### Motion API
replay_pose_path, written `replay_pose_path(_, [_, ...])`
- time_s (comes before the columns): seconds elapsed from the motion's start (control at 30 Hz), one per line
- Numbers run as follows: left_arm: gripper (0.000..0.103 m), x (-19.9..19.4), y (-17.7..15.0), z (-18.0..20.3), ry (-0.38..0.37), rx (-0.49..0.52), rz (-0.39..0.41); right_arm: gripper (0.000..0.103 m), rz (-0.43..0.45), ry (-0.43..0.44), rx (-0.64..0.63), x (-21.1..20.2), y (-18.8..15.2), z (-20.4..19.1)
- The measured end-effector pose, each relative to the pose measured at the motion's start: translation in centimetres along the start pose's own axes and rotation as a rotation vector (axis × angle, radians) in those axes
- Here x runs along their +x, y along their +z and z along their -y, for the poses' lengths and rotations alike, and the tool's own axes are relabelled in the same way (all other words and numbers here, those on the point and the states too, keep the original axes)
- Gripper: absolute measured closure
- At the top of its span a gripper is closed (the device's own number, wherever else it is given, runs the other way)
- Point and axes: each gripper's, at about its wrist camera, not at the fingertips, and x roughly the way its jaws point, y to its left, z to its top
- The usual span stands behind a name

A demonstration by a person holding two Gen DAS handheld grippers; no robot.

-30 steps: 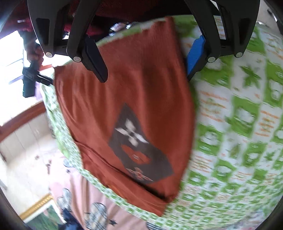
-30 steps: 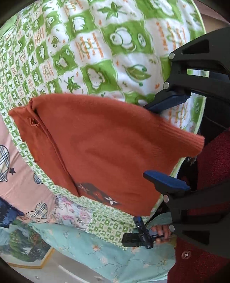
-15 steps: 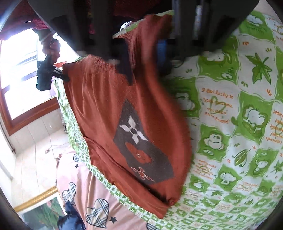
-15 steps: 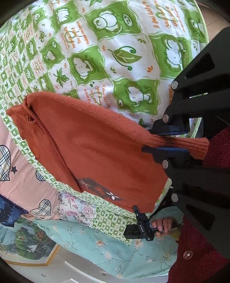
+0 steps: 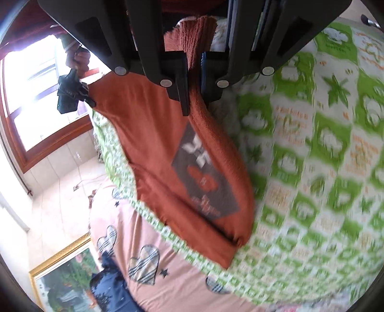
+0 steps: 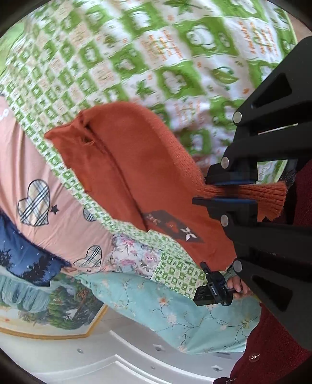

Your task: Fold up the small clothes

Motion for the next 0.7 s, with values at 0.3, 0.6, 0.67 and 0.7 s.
replay_pose_path(0.3, [0.098,-1.1,6.3,4.1,0.006,0.056,0.189,0.094,0.139,-0.029,-0.102,-0.1,8.5,-2.2])
replay_pose_path(0.6, [0.098,2.6,17.8,6.2,0.091,0.105,0.308,0.094,0.198,-0.138,-0.144,5.3,19.2,-0.1])
replay_pose_path(0.67, [0.098,4.5,20.6,5.8,0.121,0.100,0.312,0.094,0.193,-0.186,-0.121,7.2,21.4,1.4])
replay_pose_path(0.7, [0.098,5.5,21.6,5.6,0.132,0.096,0.308,0.094,0.188,-0.209,-0.114,7.9,22.2,2.0])
